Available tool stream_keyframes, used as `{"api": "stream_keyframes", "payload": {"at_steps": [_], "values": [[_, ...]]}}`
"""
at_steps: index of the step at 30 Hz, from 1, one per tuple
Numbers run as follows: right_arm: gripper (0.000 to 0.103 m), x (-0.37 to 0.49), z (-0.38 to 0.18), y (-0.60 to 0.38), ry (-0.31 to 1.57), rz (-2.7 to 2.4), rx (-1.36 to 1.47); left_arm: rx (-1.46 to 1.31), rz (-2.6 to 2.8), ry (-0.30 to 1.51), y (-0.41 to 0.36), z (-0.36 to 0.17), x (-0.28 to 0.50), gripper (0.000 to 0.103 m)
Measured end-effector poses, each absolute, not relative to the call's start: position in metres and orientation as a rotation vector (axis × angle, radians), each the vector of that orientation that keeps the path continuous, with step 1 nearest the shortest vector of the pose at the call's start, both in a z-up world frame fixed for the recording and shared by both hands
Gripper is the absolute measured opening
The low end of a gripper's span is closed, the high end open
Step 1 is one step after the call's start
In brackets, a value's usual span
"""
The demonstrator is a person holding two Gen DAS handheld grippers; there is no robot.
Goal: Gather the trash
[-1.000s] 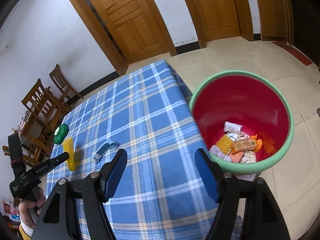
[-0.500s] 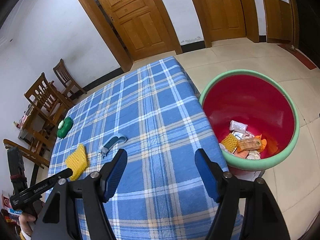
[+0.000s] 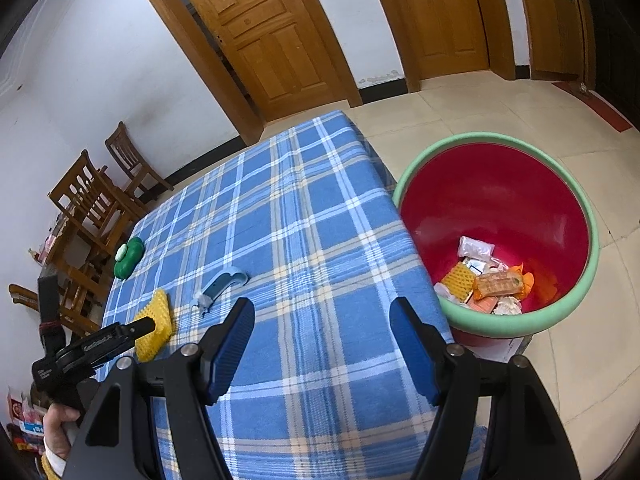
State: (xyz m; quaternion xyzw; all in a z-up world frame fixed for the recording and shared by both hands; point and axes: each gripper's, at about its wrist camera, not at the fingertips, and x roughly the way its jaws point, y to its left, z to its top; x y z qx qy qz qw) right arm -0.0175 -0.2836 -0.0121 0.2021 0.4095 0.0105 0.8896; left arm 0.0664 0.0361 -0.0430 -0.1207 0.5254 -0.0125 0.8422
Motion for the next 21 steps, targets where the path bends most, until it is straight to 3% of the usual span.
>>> {"api": "stream_keyframes", "payload": {"at_steps": [13,16,18,21], "values": [[0.073,-0.014,-0.021,-0.298,0.871,0.005,0.447,-0.186,-0.061,1.093,-0.006,-0.049,0.088,0.075],[0.073,-0.013,-0.022,-0.3,0.875,0.0,0.446,-0.185,-0.106,1.071,-0.012,-0.047,0.087,0.056],[0.073,-0.012,-0.022,-0.299,0.876,-0.002,0.444,-0.211,-0.147,1.071,-0.013,-0.047,0.088,0.036],[0.073,-0.01,-0.022,-0.294,0.879,0.003,0.433,-0.24,-0.185,1.06,-0.013,-0.046,0.087,0.026]]}}
